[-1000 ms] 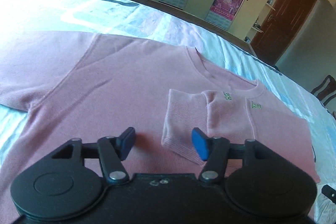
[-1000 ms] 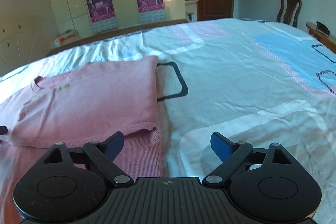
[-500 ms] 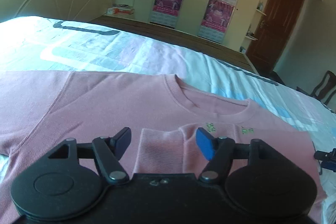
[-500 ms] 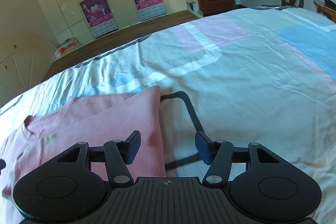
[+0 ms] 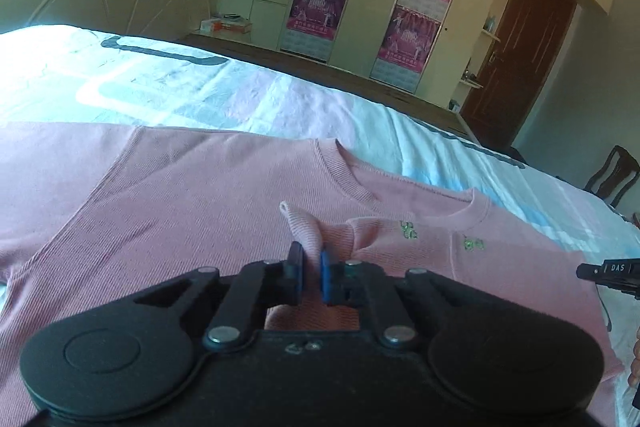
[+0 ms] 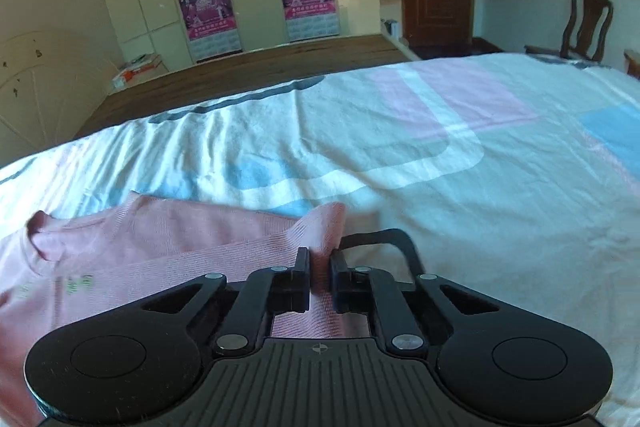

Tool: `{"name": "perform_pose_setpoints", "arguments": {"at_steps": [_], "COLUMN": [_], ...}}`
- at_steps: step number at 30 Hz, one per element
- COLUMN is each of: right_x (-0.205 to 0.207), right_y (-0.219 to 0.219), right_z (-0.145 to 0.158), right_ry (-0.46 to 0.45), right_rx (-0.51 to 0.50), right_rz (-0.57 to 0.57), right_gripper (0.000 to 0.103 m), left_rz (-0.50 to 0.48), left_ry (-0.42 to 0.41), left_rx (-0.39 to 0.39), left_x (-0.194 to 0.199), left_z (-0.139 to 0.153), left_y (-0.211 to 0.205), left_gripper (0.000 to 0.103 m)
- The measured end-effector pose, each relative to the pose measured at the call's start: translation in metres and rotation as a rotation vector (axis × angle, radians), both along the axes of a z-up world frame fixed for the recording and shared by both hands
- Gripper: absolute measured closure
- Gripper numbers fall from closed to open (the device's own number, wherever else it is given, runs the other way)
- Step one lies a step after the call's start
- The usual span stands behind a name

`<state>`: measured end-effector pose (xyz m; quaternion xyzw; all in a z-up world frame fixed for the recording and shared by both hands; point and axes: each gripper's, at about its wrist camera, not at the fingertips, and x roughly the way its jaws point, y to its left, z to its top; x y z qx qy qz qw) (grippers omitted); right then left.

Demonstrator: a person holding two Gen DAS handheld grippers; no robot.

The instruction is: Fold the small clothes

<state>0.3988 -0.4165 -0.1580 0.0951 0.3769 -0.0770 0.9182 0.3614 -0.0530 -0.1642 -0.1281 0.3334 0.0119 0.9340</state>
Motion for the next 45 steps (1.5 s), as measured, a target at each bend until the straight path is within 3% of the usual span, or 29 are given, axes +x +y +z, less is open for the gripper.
{"name": "perform_pose_setpoints", "arguments": {"at_steps": [2,4,6,9,12,15,18,20,22,27,28,32,33,34,35,36,45], "right_x": [0.004,0.003,-0.001,-0.017,-0.038,-0.058,-0.074,-0.083,-0.092,-0.097,-0.099,-0.104,-0.106,-0.107,-0.108,-0.109,-0.114], "right_y": [-0.006,-0.012,-0.017,-0.020,-0.002,0.024,0.044,0.048,0.047,0.053,0.054,0.049,0.053,0.060,0.067,0.075,0.166], "right_z": [-0.011,-0.008,-0.001,0.018,0.029,0.024,0.012,-0.003,-0.010,-0.005,-0.009,0.009,0.014,0.019,0.023,0.025,0.034], "right_ry": [0.025,0.020,0.006,-0.045,-0.064,-0.041,-0.008,0.026,0.002,0.017,0.046,0.006,-0.013,-0.025,-0.035,-0.042,-0.067], "right_rx": [-0.017,0.005,0.018,0.041,0.039,0.023,-0.023,-0.053,-0.074,-0.060,-0.052,0.029,0.031,0.029,0.032,0.041,0.111], "right_rz": [-0.018,-0.018,-0.047,-0.059,0.010,0.101,0.162,0.169,0.183,0.165,0.181,0.153,0.162,0.183,0.207,0.229,0.416], "right_gripper": [0.094,0.094,0.094,0.093,0.084,0.083,0.083,0.083,0.083,0.078,0.077,0.075,0.072,0.061,0.047,0.044,0.044], "left_rz": [-0.004,-0.018,0.013,0.052,-0.016,-0.096,-0.116,-0.121,-0.133,-0.110,-0.111,-0.075,-0.063,-0.044,-0.027,-0.008,0.160], "left_ry": [0.058,0.053,0.054,0.007,-0.017,0.030,0.107,0.113,0.132,0.188,0.200,0.224,0.223,0.222,0.223,0.218,0.223], "left_rx": [0.009,0.062,0.085,0.073,0.088,0.064,0.076,0.095,0.130,0.092,0.086,0.031,0.032,0.037,0.042,0.047,0.023], "left_x": [0.005,0.006,0.004,-0.007,-0.017,-0.019,-0.020,-0.022,-0.021,-0.023,-0.025,-0.038,-0.044,-0.050,-0.056,-0.064,-0.120], "left_z": [-0.013,-0.012,-0.003,0.016,0.028,0.022,0.003,-0.004,-0.002,0.010,0.010,0.024,0.028,0.033,0.037,0.041,0.056], "left_y": [-0.001,-0.006,-0.008,-0.002,-0.010,-0.022,-0.031,-0.032,-0.036,-0.027,-0.024,-0.003,0.003,0.010,0.017,0.025,0.111], "left_gripper": [0.095,0.093,0.081,0.081,0.076,0.072,0.072,0.071,0.071,0.070,0.070,0.069,0.065,0.060,0.045,0.037,0.036]}}
